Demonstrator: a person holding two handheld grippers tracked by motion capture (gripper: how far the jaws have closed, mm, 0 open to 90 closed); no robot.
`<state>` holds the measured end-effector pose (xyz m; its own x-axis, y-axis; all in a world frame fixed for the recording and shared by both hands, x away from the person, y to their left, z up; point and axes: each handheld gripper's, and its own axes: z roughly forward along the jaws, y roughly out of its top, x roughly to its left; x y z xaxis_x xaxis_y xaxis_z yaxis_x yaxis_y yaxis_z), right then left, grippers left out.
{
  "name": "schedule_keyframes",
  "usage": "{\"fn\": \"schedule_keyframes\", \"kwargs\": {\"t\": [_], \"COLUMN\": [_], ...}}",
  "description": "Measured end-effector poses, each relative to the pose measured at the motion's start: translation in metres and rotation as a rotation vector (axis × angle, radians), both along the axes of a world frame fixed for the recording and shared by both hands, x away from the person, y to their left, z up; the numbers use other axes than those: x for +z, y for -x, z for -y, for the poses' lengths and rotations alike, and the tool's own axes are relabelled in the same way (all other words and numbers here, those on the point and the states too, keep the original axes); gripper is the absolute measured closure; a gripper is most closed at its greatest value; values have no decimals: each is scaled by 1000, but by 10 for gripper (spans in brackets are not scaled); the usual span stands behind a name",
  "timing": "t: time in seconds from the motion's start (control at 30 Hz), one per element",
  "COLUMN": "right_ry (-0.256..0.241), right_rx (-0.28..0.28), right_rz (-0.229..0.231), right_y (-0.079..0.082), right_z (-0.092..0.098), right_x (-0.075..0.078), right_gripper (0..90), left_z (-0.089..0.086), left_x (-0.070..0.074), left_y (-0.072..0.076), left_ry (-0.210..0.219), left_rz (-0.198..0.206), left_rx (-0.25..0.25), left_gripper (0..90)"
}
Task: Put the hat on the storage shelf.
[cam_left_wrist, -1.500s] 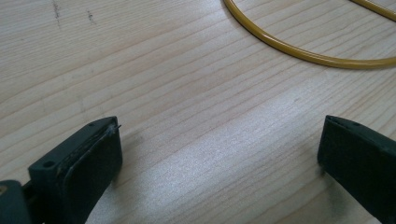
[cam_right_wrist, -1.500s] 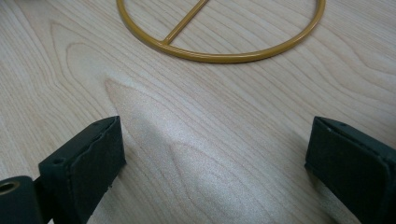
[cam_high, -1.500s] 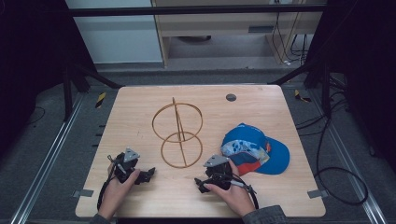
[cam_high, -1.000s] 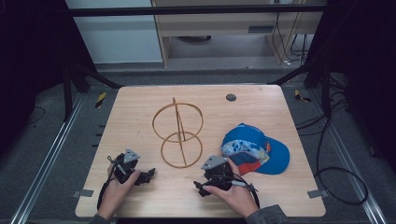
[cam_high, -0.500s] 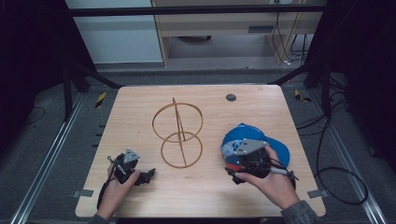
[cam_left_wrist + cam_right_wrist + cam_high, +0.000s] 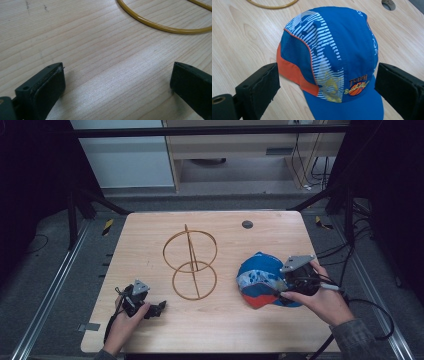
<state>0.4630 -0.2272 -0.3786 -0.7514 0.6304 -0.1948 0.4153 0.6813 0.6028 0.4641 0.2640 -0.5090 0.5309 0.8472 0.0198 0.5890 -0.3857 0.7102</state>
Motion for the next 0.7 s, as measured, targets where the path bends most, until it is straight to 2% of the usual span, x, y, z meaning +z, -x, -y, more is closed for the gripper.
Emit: {"fn": "schedule_keyframes", "kwargs": {"t": [0.1, 0.3, 0.57, 0.7], "right_ry": [5, 64, 107, 114], "right_rx": [27, 78, 115, 122], "right_rz": [-18, -51, -109, -120], "right_y": [-8, -30, -57, -65], "right_z": [-1, -8, -16, -16], "right_x": [2, -3, -11, -9], "right_gripper": [59, 59, 65, 63], "left_z": [0, 0, 1, 1], "left_x": [0, 0, 0, 0], "left_y": [0, 0, 0, 1], "left_ry": [-1, 1, -3, -3], "left_rz": [0, 0, -2, 1], "left_rx": [-4, -12, -25, -28], "left_gripper": [0, 0, 0, 0]}}
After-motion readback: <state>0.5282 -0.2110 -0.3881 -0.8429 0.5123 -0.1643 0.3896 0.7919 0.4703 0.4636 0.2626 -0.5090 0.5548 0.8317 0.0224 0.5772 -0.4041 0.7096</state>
